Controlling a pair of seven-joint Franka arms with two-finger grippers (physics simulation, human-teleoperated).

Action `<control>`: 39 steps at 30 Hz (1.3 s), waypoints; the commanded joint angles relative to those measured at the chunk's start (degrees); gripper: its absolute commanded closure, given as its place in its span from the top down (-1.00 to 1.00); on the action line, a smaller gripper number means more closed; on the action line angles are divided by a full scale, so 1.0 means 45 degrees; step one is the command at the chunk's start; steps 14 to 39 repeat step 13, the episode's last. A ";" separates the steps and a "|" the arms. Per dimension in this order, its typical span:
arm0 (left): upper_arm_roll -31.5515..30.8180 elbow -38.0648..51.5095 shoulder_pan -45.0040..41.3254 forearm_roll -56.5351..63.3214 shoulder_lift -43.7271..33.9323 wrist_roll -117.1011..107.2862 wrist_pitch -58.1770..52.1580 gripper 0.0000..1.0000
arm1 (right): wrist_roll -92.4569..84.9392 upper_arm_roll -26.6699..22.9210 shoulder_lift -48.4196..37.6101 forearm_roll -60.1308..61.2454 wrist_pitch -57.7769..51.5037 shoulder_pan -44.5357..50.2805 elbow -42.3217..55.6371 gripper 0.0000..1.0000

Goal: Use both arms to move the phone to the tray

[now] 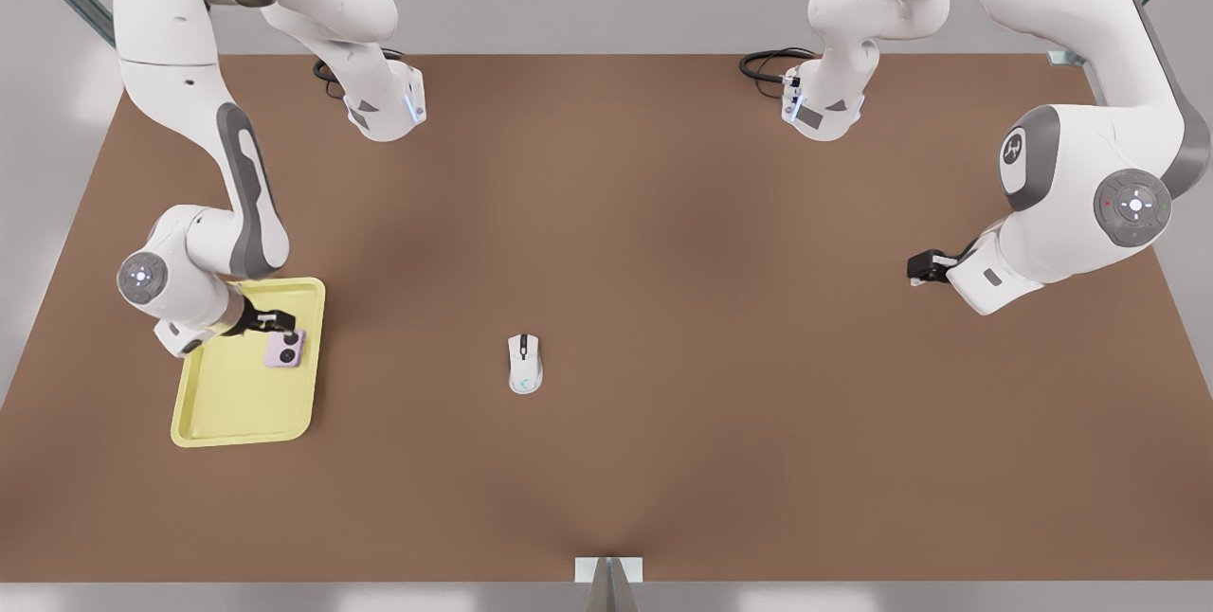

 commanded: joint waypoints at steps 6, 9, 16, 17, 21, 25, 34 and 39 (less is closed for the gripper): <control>-0.0010 0.0029 -0.0021 0.0007 -0.0014 -0.0140 0.0013 1.00 | -0.2095 0.0293 -0.1507 -0.0272 -0.7968 0.0448 0.5755 1.00; -0.0010 0.0048 -0.0001 0.0026 -0.0073 -0.0140 -0.0007 1.00 | -0.0199 0.0644 -0.2328 -0.0292 -1.0273 0.0527 0.7571 1.00; -0.0088 0.0185 -0.0001 0.0046 -0.0132 -0.0159 -0.0065 1.00 | 0.0387 0.0663 -0.2309 -0.0780 -1.0468 0.0547 0.7513 1.00; -0.0088 0.0185 -0.0001 0.0046 -0.0132 -0.0159 -0.0065 1.00 | 0.0387 0.0663 -0.2309 -0.0780 -1.0468 0.0547 0.7513 1.00; -0.0088 0.0185 -0.0001 0.0046 -0.0132 -0.0159 -0.0065 1.00 | 0.0387 0.0663 -0.2309 -0.0780 -1.0468 0.0547 0.7513 1.00; -0.0088 0.0185 -0.0001 0.0046 -0.0132 -0.0159 -0.0065 1.00 | 0.0387 0.0663 -0.2309 -0.0780 -1.0468 0.0547 0.7513 1.00; -0.0088 0.0185 -0.0001 0.0046 -0.0132 -0.0159 -0.0065 1.00 | 0.0387 0.0663 -0.2309 -0.0780 -1.0468 0.0547 0.7513 1.00; -0.0088 0.0185 -0.0001 0.0046 -0.0132 -0.0159 -0.0065 1.00 | 0.0387 0.0663 -0.2309 -0.0780 -1.0468 0.0547 0.7513 1.00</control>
